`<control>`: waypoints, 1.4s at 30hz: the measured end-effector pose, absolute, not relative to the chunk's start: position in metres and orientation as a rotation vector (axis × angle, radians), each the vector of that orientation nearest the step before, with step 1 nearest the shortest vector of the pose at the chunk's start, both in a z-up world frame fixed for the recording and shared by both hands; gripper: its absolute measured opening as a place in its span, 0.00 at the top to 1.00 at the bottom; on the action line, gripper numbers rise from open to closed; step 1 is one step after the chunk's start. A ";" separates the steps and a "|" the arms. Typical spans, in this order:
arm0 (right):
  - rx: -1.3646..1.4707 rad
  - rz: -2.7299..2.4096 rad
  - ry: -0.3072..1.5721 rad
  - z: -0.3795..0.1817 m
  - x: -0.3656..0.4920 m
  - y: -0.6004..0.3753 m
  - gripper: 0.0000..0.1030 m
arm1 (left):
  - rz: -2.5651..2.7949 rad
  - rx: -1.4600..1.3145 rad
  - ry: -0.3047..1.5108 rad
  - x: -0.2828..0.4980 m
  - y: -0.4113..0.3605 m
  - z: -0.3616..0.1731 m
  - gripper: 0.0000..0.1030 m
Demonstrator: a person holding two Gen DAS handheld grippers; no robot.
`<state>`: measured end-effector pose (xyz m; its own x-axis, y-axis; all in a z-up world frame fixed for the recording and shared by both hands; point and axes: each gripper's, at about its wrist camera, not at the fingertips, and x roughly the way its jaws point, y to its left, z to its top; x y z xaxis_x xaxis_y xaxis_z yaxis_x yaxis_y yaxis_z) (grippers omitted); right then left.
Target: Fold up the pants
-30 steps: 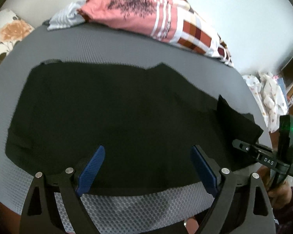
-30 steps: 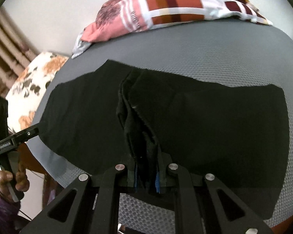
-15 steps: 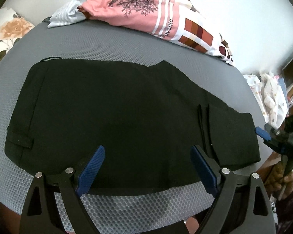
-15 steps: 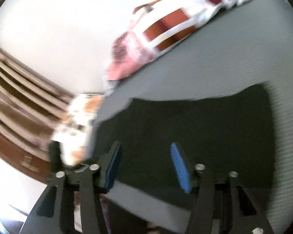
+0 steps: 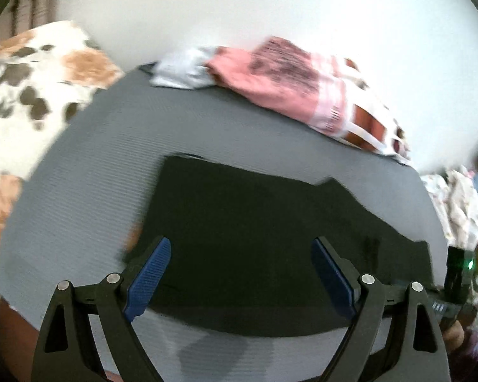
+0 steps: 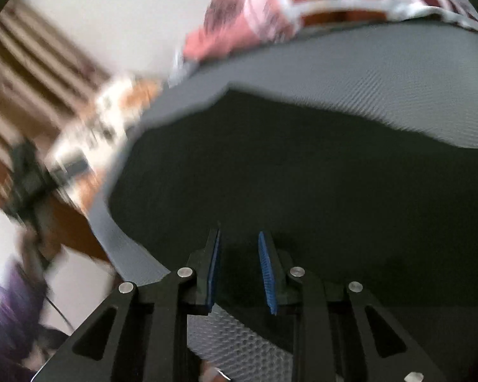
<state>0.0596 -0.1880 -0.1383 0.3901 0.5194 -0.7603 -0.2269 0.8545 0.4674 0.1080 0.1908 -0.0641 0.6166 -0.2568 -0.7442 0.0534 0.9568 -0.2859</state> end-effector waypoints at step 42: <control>0.528 0.450 1.037 -0.136 0.039 -0.208 0.37 | -0.568 -0.160 1.004 0.160 0.195 -0.084 0.84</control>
<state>0.0389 -0.2078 -0.1355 0.4398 0.5819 -0.6841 -0.1015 0.7890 0.6059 0.1598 0.1949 -0.0843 0.4063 -0.5195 -0.7517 0.3765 0.8448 -0.3803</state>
